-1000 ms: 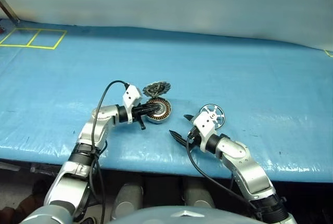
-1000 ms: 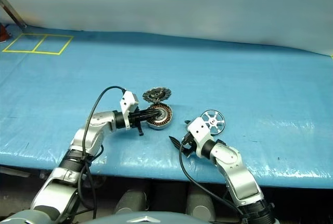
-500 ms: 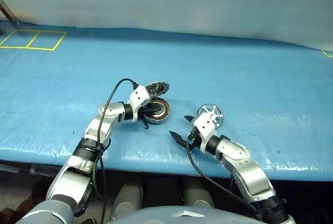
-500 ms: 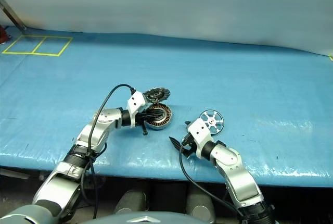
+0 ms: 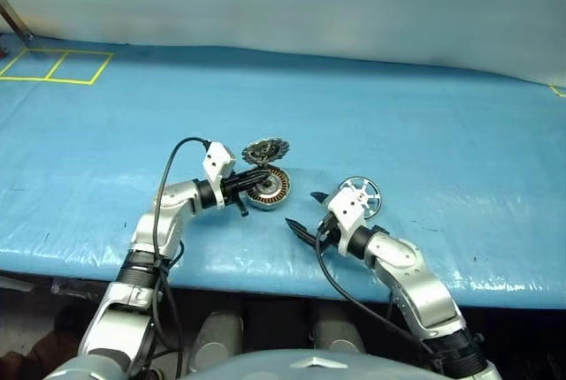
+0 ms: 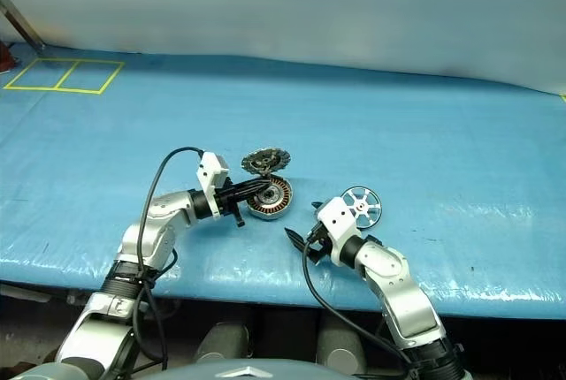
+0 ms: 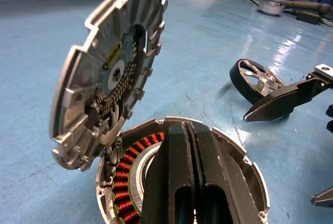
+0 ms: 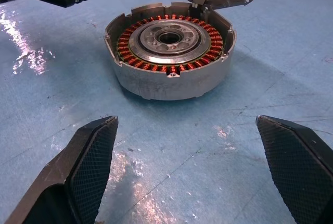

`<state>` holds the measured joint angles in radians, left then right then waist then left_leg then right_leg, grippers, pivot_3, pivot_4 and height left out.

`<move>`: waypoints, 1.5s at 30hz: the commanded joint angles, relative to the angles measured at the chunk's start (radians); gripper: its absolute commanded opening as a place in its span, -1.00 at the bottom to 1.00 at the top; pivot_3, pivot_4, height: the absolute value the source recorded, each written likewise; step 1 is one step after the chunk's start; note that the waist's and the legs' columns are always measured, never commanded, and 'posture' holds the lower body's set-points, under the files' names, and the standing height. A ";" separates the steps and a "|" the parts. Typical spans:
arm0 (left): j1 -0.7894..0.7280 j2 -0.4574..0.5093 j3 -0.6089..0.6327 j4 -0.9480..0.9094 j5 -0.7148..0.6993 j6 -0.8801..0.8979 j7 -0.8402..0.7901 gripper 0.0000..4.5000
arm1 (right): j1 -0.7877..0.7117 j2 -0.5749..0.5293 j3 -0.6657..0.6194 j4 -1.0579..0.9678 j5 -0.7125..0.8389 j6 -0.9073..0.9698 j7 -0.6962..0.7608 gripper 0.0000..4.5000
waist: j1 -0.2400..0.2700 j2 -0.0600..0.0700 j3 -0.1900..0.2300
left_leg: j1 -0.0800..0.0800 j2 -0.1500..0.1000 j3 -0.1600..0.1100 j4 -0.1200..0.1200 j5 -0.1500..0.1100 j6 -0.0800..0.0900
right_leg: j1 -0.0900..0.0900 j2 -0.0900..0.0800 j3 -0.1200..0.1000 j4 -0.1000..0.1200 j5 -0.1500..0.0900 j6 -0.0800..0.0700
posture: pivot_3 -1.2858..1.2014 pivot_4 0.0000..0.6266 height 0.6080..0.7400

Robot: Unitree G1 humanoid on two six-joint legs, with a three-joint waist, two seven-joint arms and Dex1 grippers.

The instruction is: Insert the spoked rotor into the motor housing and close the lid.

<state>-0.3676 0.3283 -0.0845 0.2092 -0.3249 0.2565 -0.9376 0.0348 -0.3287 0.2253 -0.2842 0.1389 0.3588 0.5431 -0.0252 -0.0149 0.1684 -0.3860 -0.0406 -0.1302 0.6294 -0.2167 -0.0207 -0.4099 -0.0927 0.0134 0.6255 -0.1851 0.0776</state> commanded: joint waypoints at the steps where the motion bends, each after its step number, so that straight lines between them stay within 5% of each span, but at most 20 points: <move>1: 0.024 0.032 0.013 -0.074 -0.020 -0.011 -0.034 -0.97 | -0.007 -0.006 -0.020 -0.058 0.016 0.001 0.001 1.00 | -0.001 0.000 0.000 | 0.000 0.000 0.000 0.000 0.000 0.000 | 0.000 0.000 0.000 0.000 0.000 0.000 | 0.03 -0.52 1.00; 19: 0.177 0.070 -0.001 -0.148 -0.051 -0.127 -0.145 -0.97 | -0.018 -0.187 -0.147 -0.254 -0.065 0.282 -0.090 1.00 | 0.011 0.000 0.000 | -0.006 0.000 0.000 0.000 0.000 0.000 | -0.006 0.000 0.000 -0.001 0.000 -0.001 | 0.03 -0.52 1.00; 33: 0.206 0.049 -0.003 -0.108 -0.045 -0.235 -0.182 -0.97 | -0.008 -0.196 -0.264 -0.246 -0.022 0.343 -0.094 1.00 | 0.012 0.000 0.000 | -0.006 0.000 0.000 0.000 0.000 0.000 | -0.005 -0.001 -0.001 -0.001 0.000 -0.001 | 0.03 -0.52 1.00; 45: 0.211 0.046 -0.003 -0.087 -0.032 -0.285 -0.169 -0.97 | 0.016 -0.192 -0.241 -0.225 -0.025 0.368 -0.099 1.00 | 0.012 0.000 0.000 | -0.006 0.000 0.000 0.000 0.000 0.000 | -0.005 -0.001 -0.001 -0.001 0.000 -0.001 | 0.03 -0.52 1.00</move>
<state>-0.1553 0.3773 -0.0889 0.1261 -0.3558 -0.0095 -1.1114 0.0530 -0.5229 -0.0131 -0.4920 0.1118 0.7299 0.4508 -0.0128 -0.0147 0.1687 -0.3920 -0.0407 -0.1305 0.6292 -0.2167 -0.0207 -0.4152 -0.0932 0.0127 0.6245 -0.1855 0.0768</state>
